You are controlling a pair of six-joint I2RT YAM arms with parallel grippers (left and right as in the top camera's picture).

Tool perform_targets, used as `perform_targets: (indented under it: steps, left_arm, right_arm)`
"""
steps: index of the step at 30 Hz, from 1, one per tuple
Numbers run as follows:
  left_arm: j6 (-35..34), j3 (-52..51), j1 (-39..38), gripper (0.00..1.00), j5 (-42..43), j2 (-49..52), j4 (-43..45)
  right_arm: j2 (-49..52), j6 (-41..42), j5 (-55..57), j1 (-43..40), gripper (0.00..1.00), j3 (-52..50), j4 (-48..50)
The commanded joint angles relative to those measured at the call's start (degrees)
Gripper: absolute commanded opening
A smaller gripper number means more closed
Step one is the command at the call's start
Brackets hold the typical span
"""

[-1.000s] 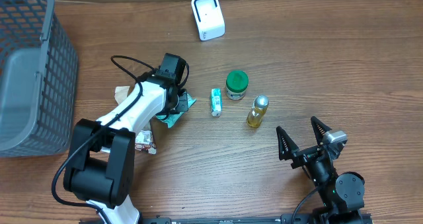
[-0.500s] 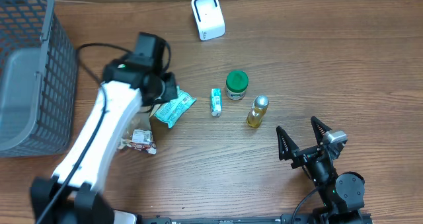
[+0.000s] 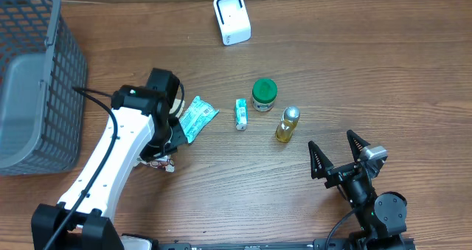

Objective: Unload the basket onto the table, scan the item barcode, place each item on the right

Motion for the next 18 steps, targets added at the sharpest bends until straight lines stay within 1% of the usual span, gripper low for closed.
perform_targets:
  steps: [1,5,9,18]
  left_arm:
    - [-4.72,-4.52,2.25,0.05,-2.23,0.13,3.78]
    - [-7.74,-7.78,6.21,0.04,-2.16,0.15,7.15]
    - [-7.80,-11.13,9.64,0.04,-1.11,0.15,11.34]
    - [-7.39,-15.89,10.19,0.07,-6.29,0.15,22.32]
  right_arm:
    - [-0.28,-0.42,0.55,0.46,1.00,-0.59,0.28]
    - [-0.28,-0.42,0.55,0.46,1.00,-0.59,0.31]
    - [-0.28,-0.42,0.52,0.46,1.00,-0.59,0.28]
    - [-0.28,-0.42,0.55,0.46,1.00,-0.59,0.28]
